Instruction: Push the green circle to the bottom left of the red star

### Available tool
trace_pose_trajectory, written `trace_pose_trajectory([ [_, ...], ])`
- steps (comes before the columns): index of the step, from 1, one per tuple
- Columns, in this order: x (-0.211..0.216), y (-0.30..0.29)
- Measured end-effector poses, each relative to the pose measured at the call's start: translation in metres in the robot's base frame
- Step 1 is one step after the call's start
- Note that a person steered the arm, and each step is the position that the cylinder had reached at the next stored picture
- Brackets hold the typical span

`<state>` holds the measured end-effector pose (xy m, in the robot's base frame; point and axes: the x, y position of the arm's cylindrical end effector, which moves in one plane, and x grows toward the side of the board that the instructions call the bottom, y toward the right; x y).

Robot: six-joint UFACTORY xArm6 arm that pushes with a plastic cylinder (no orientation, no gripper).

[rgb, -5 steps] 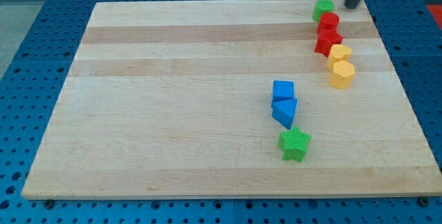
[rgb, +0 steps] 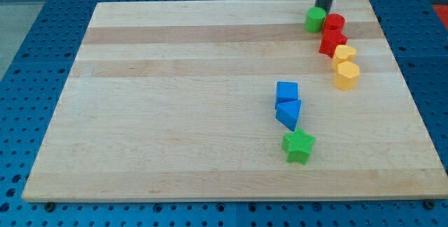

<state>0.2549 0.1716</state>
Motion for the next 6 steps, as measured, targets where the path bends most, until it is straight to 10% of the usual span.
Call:
trace_pose_trajectory([
  [6, 0.08, -0.016],
])
